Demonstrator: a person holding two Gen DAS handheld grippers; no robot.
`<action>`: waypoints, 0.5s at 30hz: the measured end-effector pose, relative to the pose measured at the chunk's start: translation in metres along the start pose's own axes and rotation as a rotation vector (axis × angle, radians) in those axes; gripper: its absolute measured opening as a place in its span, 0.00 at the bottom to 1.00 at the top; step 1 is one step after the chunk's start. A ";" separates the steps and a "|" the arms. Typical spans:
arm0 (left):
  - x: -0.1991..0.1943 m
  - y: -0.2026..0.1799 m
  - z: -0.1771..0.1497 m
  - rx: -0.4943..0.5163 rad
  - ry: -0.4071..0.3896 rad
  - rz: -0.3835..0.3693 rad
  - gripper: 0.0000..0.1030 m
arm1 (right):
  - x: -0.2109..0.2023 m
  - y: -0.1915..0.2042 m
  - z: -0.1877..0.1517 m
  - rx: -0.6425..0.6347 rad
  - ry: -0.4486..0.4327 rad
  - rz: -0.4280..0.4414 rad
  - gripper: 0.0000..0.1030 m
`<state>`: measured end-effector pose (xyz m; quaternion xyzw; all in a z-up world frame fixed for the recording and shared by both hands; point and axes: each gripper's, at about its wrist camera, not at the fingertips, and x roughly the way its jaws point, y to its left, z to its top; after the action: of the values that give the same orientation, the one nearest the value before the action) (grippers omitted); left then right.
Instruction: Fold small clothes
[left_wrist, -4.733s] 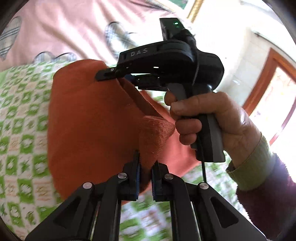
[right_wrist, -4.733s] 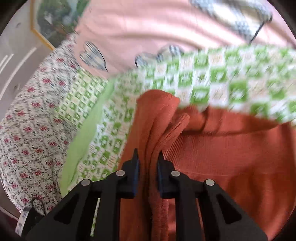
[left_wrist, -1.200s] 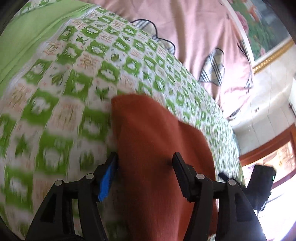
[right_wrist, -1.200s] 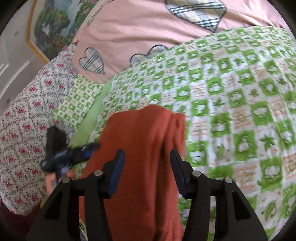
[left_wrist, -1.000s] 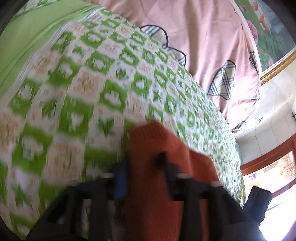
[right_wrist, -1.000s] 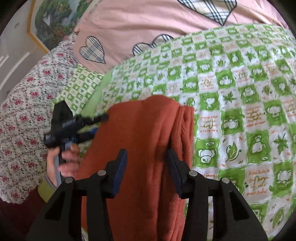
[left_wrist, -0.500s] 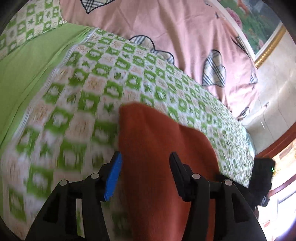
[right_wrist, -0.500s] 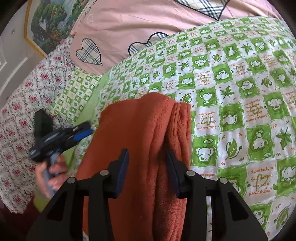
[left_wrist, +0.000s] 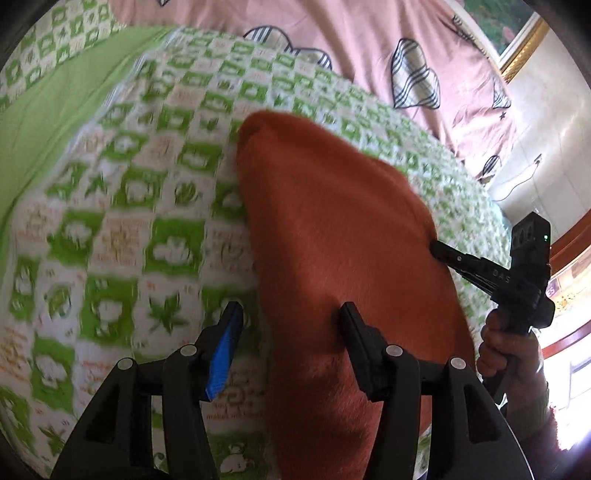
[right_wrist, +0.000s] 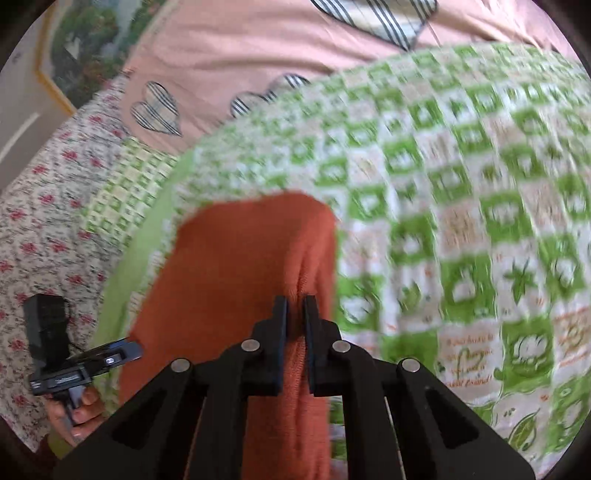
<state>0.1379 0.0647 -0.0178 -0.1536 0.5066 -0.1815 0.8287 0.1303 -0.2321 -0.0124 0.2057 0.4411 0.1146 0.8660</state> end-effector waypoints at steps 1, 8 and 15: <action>0.002 0.001 -0.004 -0.003 0.005 0.003 0.55 | 0.005 -0.003 -0.003 0.011 0.007 -0.008 0.09; -0.030 -0.006 -0.029 0.038 -0.036 0.022 0.54 | -0.012 -0.002 -0.008 0.065 -0.019 0.029 0.14; -0.077 -0.006 -0.090 0.096 -0.057 0.000 0.56 | -0.066 0.008 -0.057 0.046 -0.046 0.055 0.41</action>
<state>0.0238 0.0885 0.0056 -0.1188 0.4734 -0.2011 0.8493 0.0452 -0.2352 0.0080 0.2405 0.4177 0.1234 0.8674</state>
